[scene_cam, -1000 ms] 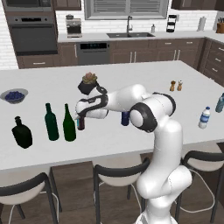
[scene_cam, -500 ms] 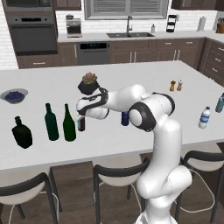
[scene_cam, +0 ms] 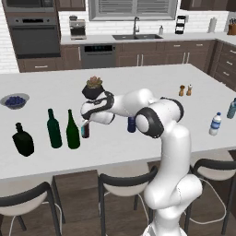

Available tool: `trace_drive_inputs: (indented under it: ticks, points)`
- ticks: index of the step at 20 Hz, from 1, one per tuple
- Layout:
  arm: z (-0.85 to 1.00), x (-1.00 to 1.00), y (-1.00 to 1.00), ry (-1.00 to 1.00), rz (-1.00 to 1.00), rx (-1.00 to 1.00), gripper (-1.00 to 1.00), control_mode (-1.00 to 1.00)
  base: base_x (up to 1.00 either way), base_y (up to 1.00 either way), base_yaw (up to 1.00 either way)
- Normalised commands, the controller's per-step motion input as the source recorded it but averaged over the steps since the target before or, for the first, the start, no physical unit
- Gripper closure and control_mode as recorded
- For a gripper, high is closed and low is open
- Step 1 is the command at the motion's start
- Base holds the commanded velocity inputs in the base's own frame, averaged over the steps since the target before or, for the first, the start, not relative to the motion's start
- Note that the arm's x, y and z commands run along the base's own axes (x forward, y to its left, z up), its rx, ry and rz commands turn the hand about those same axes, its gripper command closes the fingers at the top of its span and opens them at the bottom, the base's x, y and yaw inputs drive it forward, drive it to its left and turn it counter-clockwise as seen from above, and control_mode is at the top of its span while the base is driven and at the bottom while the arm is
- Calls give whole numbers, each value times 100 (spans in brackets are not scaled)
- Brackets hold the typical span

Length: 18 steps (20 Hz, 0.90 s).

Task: Move the plastic bottles in the middle to the plastics group, and the glass bottles in the middle to the glass group.

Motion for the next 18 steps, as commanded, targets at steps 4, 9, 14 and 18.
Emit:
trace_drive_inputs:
  ticks: [4, 9, 14, 18]
  points:
    - [0, 0, 0, 0, 0, 0, -100, -100, 0, 0, 0]
    - [7, 0, 0, -1, 0, 0, -100, -100, 0, 0, 0]
    - [7, 0, 0, 0, 0, 0, -100, -100, 0, 0, 0]
    - [42, -1, -3, -1, 0, 0, -100, -100, 0, 0, 0]
